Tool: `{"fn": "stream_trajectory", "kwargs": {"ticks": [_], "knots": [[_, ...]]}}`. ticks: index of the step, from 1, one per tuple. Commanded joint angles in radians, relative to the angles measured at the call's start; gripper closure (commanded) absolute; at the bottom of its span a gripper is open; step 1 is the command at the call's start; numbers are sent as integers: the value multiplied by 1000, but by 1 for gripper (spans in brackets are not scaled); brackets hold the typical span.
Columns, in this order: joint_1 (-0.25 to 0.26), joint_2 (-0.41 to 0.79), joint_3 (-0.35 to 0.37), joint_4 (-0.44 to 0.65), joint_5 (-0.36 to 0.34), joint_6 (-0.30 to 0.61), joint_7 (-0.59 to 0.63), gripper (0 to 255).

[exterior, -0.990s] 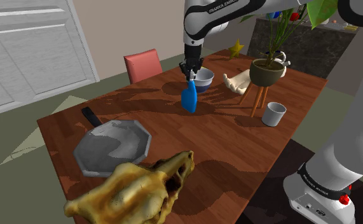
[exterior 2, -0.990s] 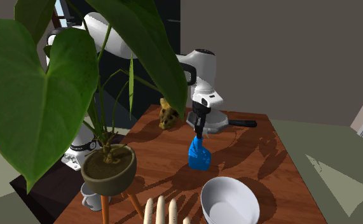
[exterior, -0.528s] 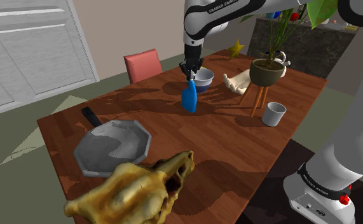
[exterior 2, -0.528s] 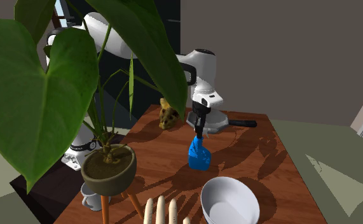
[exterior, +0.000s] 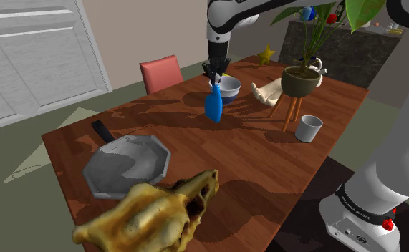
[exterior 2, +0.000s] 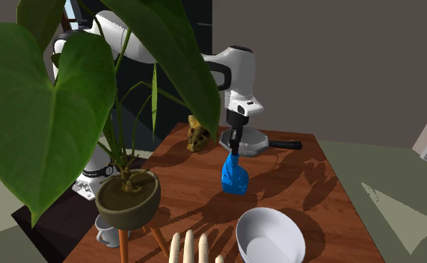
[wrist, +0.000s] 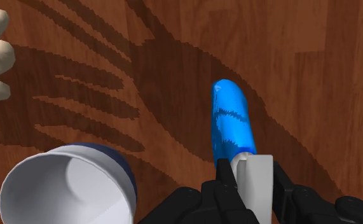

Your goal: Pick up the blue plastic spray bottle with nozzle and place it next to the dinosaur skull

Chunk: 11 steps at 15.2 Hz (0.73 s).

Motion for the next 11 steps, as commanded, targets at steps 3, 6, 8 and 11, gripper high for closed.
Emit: {"fn": "stream_trajectory", "kwargs": {"ticks": [3, 6, 8, 11], "knots": [[-1, -8, 0, 44, 2, -52, -3, 255], [-1, -13, 0, 77, 2, -91, -4, 255], [-1, -16, 0, 101, 3, -117, -5, 255], [0, -18, 0, 139, 3, -156, -6, 255]]}}
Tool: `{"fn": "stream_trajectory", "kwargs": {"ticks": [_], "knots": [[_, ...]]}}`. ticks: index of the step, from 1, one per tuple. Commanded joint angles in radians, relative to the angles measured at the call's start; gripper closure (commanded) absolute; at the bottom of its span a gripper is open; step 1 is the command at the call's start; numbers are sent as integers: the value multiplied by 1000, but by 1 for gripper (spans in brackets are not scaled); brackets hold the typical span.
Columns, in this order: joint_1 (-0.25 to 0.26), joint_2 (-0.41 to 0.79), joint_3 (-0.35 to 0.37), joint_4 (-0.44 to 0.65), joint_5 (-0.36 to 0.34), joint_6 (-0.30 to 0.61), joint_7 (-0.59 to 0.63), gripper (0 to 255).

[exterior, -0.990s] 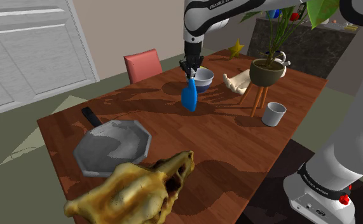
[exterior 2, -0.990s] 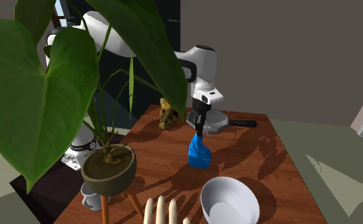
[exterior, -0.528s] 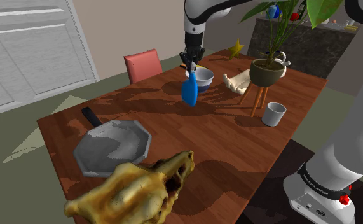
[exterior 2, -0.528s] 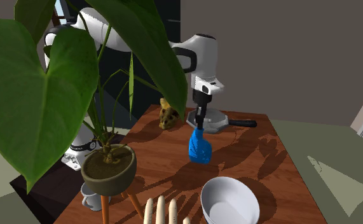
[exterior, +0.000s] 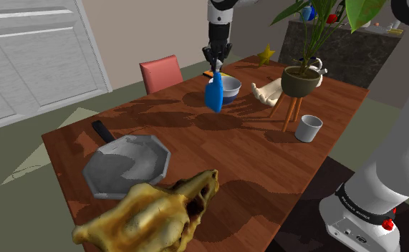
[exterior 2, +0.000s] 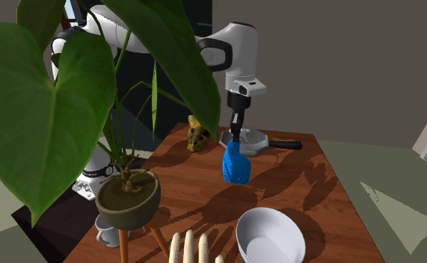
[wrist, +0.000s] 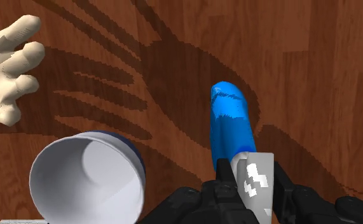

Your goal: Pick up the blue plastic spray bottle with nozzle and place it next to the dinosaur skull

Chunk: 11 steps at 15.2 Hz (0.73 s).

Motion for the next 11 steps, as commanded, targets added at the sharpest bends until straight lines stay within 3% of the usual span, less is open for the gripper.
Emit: {"fn": "stream_trajectory", "kwargs": {"ticks": [1, 11], "knots": [[0, -1, 0, 25, 0, -27, 0, 255], [3, 11, 1, 177, 0, -166, -2, 255]]}}
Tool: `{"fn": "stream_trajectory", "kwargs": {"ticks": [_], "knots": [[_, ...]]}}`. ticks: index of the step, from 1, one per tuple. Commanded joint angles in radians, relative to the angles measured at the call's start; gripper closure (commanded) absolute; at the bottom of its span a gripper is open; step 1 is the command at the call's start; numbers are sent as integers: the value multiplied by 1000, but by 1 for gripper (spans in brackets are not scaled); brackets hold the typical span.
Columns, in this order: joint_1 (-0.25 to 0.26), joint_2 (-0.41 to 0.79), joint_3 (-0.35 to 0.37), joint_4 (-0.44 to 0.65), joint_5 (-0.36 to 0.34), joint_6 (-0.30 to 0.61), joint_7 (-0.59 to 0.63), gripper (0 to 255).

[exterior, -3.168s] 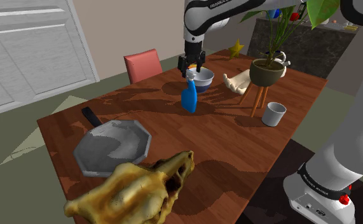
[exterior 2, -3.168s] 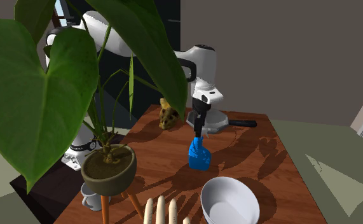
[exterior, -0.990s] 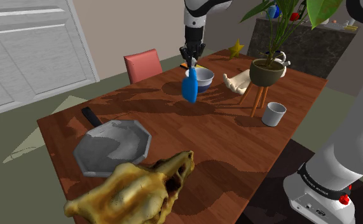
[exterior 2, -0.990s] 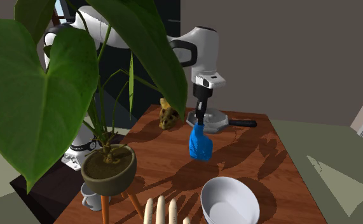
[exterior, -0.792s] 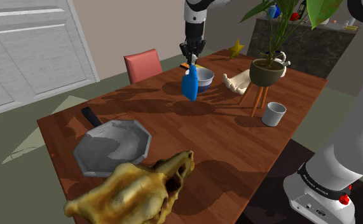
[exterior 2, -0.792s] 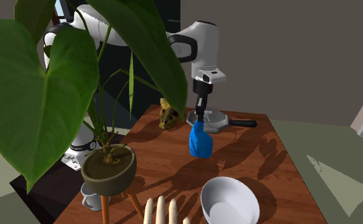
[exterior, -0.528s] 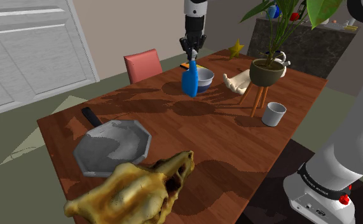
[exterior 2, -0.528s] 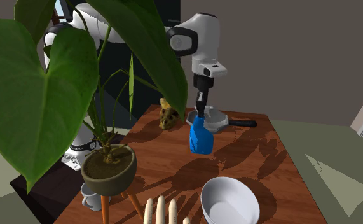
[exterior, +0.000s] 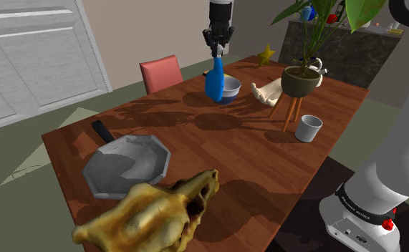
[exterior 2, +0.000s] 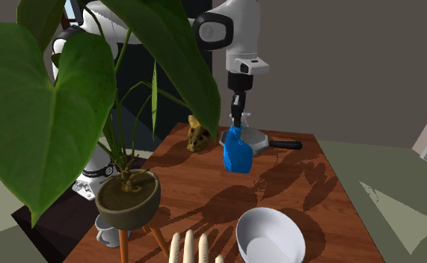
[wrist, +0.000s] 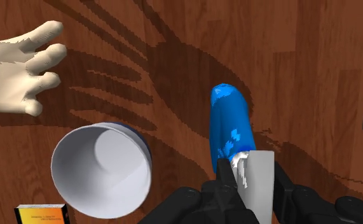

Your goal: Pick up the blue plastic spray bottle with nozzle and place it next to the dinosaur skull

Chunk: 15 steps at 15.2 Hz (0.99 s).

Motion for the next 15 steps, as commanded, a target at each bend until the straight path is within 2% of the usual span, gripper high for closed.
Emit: {"fn": "stream_trajectory", "kwargs": {"ticks": [1, 12, 15], "knots": [[1, 6, 0, 35, -1, -29, 0, 255], [7, 63, 2, 267, -7, -205, 0, 255], [28, 17, 14, 225, -5, -210, 34, 255]]}}
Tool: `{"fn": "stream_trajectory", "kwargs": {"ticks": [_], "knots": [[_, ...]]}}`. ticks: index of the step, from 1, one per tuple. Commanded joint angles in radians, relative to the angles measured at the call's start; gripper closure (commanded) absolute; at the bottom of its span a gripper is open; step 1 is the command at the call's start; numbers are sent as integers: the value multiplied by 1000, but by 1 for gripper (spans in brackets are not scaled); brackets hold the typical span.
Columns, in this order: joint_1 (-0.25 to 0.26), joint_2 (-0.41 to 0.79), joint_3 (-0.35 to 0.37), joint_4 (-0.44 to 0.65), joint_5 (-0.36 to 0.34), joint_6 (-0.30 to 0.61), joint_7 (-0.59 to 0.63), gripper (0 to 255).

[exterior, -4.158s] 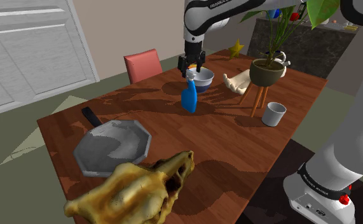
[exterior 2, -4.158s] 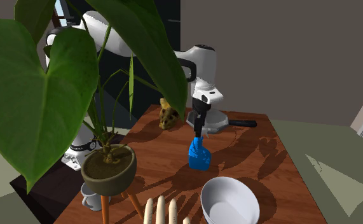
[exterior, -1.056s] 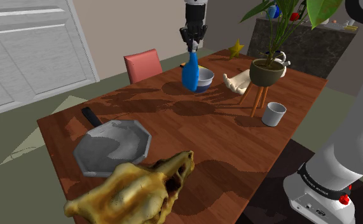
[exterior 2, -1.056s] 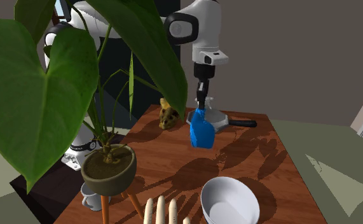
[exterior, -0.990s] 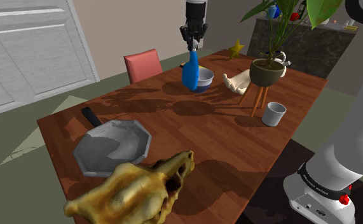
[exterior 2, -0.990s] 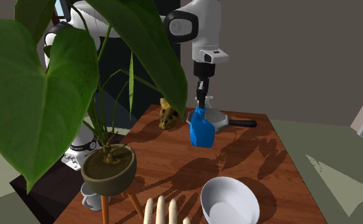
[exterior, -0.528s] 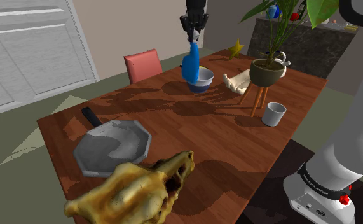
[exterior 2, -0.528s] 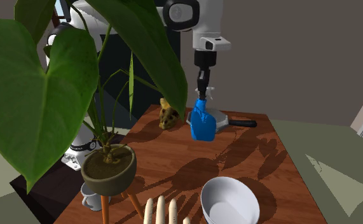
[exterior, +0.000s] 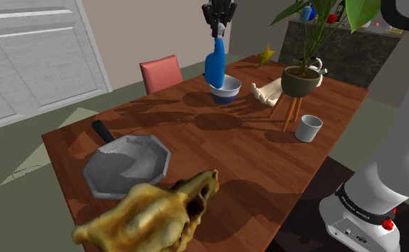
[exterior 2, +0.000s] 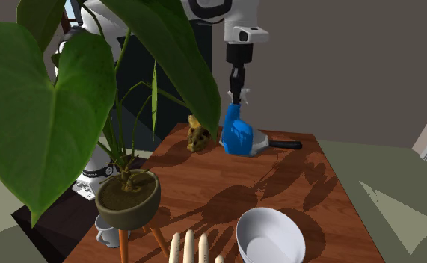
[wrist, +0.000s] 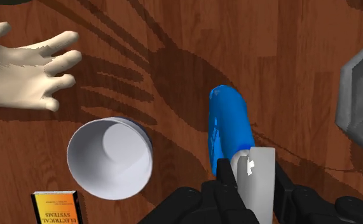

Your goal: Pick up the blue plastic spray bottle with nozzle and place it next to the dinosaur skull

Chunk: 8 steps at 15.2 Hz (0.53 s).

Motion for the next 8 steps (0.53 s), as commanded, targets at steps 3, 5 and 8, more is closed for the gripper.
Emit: {"fn": "stream_trajectory", "kwargs": {"ticks": [3, 5, 8], "knots": [[38, -79, 25, -69, 3, -10, 65, 255], [58, -114, 41, -94, 6, -21, 101, 255], [90, -158, 66, -118, 9, -42, 158, 255]]}}
